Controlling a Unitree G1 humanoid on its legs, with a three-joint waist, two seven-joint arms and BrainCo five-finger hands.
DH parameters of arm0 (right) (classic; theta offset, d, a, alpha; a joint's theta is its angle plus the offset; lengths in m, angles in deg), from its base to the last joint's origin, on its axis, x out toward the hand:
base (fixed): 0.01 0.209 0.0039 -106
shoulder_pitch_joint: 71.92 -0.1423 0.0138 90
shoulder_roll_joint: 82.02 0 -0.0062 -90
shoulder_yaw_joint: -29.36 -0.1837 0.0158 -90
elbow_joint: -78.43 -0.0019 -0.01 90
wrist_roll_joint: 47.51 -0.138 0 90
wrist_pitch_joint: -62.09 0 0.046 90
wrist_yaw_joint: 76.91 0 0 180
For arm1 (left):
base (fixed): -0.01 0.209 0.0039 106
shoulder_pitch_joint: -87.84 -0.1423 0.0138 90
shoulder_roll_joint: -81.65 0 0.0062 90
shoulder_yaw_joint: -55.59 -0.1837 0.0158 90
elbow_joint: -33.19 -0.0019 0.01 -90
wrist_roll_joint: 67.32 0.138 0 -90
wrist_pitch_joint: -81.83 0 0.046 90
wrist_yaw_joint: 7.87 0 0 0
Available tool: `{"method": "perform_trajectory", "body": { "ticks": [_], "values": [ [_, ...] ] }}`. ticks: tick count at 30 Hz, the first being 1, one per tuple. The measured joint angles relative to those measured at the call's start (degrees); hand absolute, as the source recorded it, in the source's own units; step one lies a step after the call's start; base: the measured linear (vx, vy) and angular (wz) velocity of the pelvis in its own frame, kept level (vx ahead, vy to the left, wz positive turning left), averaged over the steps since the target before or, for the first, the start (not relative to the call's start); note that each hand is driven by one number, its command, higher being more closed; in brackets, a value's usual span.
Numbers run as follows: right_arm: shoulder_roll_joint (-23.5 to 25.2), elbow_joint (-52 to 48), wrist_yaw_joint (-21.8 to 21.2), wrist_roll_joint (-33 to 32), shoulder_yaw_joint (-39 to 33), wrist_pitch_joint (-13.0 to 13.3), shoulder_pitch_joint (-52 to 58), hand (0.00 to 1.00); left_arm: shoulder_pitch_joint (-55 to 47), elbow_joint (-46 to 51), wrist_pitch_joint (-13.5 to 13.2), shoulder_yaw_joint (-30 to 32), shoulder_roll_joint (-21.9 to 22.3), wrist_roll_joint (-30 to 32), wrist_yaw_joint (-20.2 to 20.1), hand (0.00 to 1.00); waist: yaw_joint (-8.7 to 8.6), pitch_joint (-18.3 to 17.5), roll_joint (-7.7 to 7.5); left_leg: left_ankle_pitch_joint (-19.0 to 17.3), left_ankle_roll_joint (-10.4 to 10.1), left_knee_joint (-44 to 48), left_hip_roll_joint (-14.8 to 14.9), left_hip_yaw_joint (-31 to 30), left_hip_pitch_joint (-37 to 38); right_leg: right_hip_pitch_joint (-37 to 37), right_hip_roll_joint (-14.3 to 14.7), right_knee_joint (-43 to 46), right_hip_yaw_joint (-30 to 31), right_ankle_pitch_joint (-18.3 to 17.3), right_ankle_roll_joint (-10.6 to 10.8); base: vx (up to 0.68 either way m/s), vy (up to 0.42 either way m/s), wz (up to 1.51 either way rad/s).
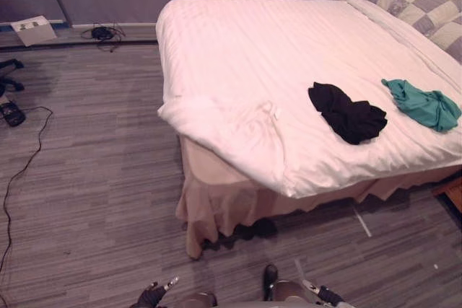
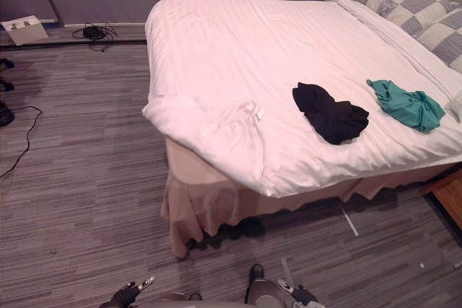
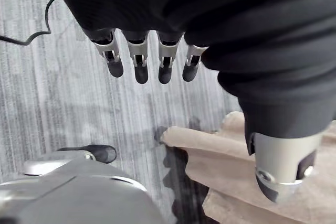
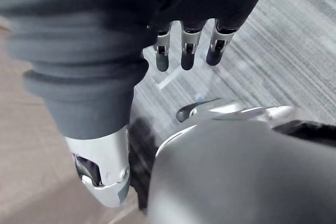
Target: Tidy the bed and pick cloth on bed and put in laundry
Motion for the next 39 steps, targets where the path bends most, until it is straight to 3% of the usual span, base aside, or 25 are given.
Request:
{"method": "perform_trajectory", "body": {
  "ticks": [2,3,5,6,8,9,11,13,17,21,22,24,26,29,30,34,36,39],
  "values": [
    [-1.2,-0.01,-0.12,0.14,0.03,-1.0,0.02,0.0,0.24,0.03,-2.7,0.26,1.43,0.09,1.02,0.0,-0.26,0.17,2.08,-0.93,-1.42,1.69,1.96,0.39,-0.41,1.53,1.51,-1.56,-1.14,-0.37,-0.61,0.16,-0.22,0.2],
    [-1.88,0.13,-0.29,1.21,0.01,-1.89,0.21,0.0,1.26,0.62,-6.18,0.22,2.07,1.04,3.19,0.0,-1.33,0.53,3.0,-0.88,-1.53,4.93,3.47,2.67,-1.72,2.78,2.22,-1.84,-2.6,-1.19,-1.81,0.11,-0.2,0.44],
    [-2.33,0.09,-0.4,2.07,0.07,-2.54,0.5,0.0,1.66,4.39,-8.81,0.2,1.95,1.72,5.62,0.0,-1.83,1.03,3.45,-0.45,-2.19,7.99,4.55,5.42,-2.83,4.07,2.53,-2.1,-3.61,-1.74,-2.58,0.04,-0.176,0.35],
    [-3.19,0.05,-0.4,2.07,0.43,-2.85,0.84,0.0,2.09,11.26,-11.57,0.18,1.68,2.31,7.99,0.0,-1.76,0.89,4.0,0.3,-3.28,8.18,5.04,6.99,-3.73,4.09,2.63,-2.22,-4.19,-1.84,-2.72,-0.02,-0.144,0.23],
    [-4.36,-0.11,-0.31,2.08,1.2,-2.98,0.84,0.0,3.41,19.23,-14.03,0.16,0.64,3.56,10.24,0.0,-1.96,1.03,4.52,1.16,-2.56,5.59,5.06,7.82,-3.43,3.42,2.87,-2.25,-4.63,-1.91,-2.81,-0.04,-0.088,0.24],
    [-4.91,-0.72,-0.18,1.99,1.08,-2.93,0.86,0.0,5.3,27.26,-15.91,0.19,-1.9,4.42,12.35,0.0,-2.31,1.06,5.59,1.39,-2.21,2.22,5.16,7.62,-2.86,2.87,3.38,-2.58,-5.35,-1.86,-2.87,-0.07,-0.035,0.23],
    [-4.63,-1.23,-0.11,1.73,0.89,-2.62,1.33,0.0,7.19,35.16,-16.99,0.69,-5.66,4.62,13.77,0.0,-3.02,1.25,5.32,2.22,-1.28,0.21,5.05,7.64,-2.87,2.68,3.47,-3.39,-5.87,-1.38,-2.99,-0.09,-0.028,0.15],
    [-4.49,-2.2,-0.1,0.4,0.59,-1.87,3.43,0.0,10.21,45.37,-17.93,3.7,-9.76,5.01,13.36,0.0,-3.1,1.16,5.51,2.46,-1.59,-0.93,4.89,7.67,-2.83,3.46,3.67,-5.91,-6.18,-0.14,-2.92,-0.08,-0.029,0.02],
    [-4.37,-2.22,0.12,-0.07,-0.59,-1.31,5.94,0.0,16.19,47.4,-17.33,4.52,-15.08,4.74,10.59,0.0,-4.08,0.56,6.52,2.94,-2.06,-2.08,4.56,8.19,-2.73,4.25,3.78,-8.71,-6.2,1.78,-3.03,-0.01,0.0,0.01],
    [-3.13,-5.17,0.12,-0.28,0.0,0.37,6.17,0.0,26.46,44.99,-12.72,-0.21,-20.17,5.0,8.26,0.0,-6.36,2.13,5.56,3.35,-2.11,-0.72,5.28,9.56,-4.6,2.32,4.3,-8.47,-5.28,2.23,-3.67,-0.02,0.002,-0.1],
    [-3.11,-6.12,0.1,-0.73,0.05,0.98,5.85,0.0,29.25,44.2,-11.99,-1.82,-20.82,5.06,8.26,0.0,-6.4,2.93,5.98,3.23,-1.94,0.18,5.44,9.82,-5.51,1.38,4.3,-7.9,-4.97,2.29,-3.75,-0.09,0.015,-0.25],
    [-3.85,-9.65,0.12,-3.4,2.3,3.65,2.85,0.0,42.21,39.46,-8.49,-9.81,-24.38,9.39,8.32,0.0,-7.01,7.75,5.1,3.18,-1.78,3.13,5.56,11.23,-10.57,-4.86,3.86,-5.28,-3.46,3.14,-4.34,-0.15,0.011,-0.32],
    [-3.97,-12.03,0.21,-5.57,4.5,4.8,-0.76,0.0,51.37,33.11,-6.25,-15.36,-26.93,11.81,8.3,0.0,-8.73,12.18,3.74,3.27,-1.65,3.77,5.43,12.57,-13.5,-8.12,3.67,-5.24,-2.17,4.6,-4.56,-0.15,0.0,-0.31],
    [-4.68,-15.83,0.46,-8.79,8.88,5.9,-3.45,0.0,59.3,22.44,-3.52,-20.73,-26.85,15.49,8.2,0.0,-11.63,16.86,2.68,3.35,-1.34,4.68,5.37,14.73,-16.26,-11.69,3.6,-5.21,0.16,5.94,-4.41,-0.09,0.026,-0.45],
    [-4.85,-16.34,0.87,-9.76,10.39,5.91,-4.14,0.0,61.0,19.45,-3.27,-22.05,-26.49,17.43,8.2,1.0,-12.43,17.53,2.68,3.35,-1.31,5.04,5.39,15.73,-17.47,-13.75,3.64,-4.33,0.92,6.07,-4.53,-0.03,0.045,-0.38],
    [-4.63,-19.62,1.5,-12.78,15.28,5.7,-4.06,0.0,66.8,15.13,-1.33,-23.75,-23.83,22.71,8.37,1.0,-12.55,19.52,2.04,3.32,-0.75,8.73,6.4,18.77,-20.58,-21.23,3.23,6.91,2.59,1.15,-5.17,-0.01,0.028,-0.13],
    [-4.65,-24.05,1.46,-13.73,17.71,5.71,-3.16,0.0,68.99,15.39,0.3,-25.35,-23.93,26.98,6.86,1.0,-12.49,20.0,1.78,-0.14,0.3,15.3,8.98,21.35,-22.81,-24.73,2.72,15.72,1.43,-3.9,-5.28,-0.05,-0.008,0.24],
    [-5.32,-28.16,1.46,-13.74,17.94,6.26,-3.16,0.0,68.28,16.36,1.11,-25.56,-23.84,28.78,3.55,1.0,-12.06,20.03,1.71,-3.55,0.47,20.4,11.41,23.56,-22.6,-25.37,2.52,21.63,0.9,-7.41,-5.23,-0.05,0.004,0.08]
  ]
}}
